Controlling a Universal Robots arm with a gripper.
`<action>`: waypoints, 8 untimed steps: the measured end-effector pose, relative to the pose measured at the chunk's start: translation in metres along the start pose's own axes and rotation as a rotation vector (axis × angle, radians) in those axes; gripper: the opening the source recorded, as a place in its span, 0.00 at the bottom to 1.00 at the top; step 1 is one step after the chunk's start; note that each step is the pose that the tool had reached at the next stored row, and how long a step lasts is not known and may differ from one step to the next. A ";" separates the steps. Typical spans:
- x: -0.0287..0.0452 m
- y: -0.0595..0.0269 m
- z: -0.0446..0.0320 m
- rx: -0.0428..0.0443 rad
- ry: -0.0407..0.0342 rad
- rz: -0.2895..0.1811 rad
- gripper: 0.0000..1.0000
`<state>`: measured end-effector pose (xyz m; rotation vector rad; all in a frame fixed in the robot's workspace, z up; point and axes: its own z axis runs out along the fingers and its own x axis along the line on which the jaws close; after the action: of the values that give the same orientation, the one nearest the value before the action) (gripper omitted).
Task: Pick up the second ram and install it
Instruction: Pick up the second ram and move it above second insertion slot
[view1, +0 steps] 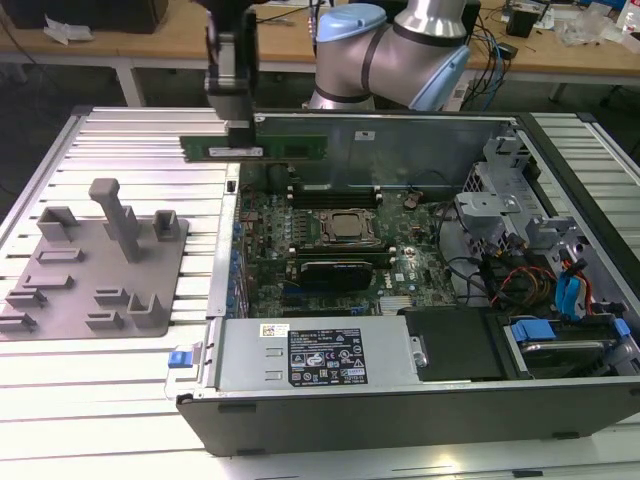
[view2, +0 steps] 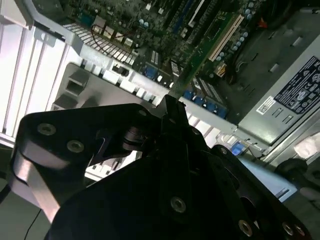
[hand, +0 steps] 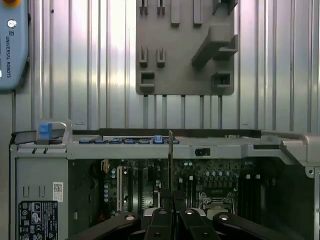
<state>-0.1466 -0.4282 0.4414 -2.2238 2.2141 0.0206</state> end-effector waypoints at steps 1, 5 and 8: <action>0.0001 -0.0082 0.0001 0.0000 0.0001 0.000 0.09; 0.0002 -0.0282 0.0008 0.0000 0.0001 0.000 0.09; 0.0003 -0.0466 0.0061 0.0000 0.0001 0.000 0.09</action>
<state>-0.1001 -0.4282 0.4350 -2.2239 2.2141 0.0206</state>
